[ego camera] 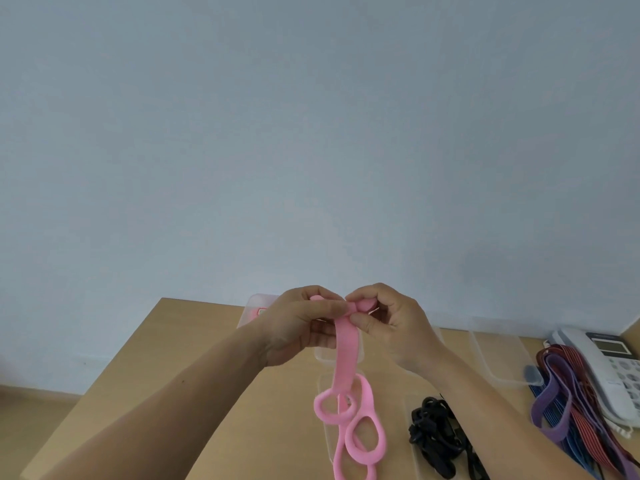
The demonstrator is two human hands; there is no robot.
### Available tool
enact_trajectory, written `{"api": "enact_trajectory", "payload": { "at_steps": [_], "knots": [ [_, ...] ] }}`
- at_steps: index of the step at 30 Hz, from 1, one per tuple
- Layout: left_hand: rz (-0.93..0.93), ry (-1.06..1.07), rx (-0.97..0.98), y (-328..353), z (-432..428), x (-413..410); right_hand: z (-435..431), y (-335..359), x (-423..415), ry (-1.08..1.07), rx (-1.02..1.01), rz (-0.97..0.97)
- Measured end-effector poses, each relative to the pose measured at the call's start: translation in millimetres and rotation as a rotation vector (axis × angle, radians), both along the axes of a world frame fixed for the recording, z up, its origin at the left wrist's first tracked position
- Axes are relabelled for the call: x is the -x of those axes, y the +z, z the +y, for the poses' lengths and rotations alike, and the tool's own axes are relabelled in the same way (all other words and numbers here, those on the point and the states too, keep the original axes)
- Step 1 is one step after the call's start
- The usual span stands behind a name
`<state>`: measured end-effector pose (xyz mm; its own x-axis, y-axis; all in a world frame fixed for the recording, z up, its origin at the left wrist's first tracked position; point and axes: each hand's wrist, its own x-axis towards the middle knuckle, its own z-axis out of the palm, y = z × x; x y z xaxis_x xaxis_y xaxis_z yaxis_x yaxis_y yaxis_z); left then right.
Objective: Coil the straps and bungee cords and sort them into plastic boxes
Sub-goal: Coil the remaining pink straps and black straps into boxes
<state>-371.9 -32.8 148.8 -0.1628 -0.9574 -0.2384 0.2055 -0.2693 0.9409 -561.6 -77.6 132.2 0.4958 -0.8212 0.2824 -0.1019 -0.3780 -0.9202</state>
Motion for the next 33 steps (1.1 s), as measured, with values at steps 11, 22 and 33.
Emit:
{"api": "enact_trajectory", "payload": {
  "at_steps": [11, 22, 33],
  "knots": [
    [-0.047, 0.099, 0.143, -5.5, -5.0, -4.8, -7.0, 3.5, -9.5, 0.03, -0.262, -0.046],
    [-0.241, 0.004, 0.102, -7.6, -2.3, -8.8, -10.8, -1.7, -8.9, 0.033, -0.164, 0.002],
    [-0.11, -0.027, 0.019, -2.6, -3.7, -6.4, -7.5, -4.8, -10.1, -0.022, 0.035, 0.083]
  ]
}}
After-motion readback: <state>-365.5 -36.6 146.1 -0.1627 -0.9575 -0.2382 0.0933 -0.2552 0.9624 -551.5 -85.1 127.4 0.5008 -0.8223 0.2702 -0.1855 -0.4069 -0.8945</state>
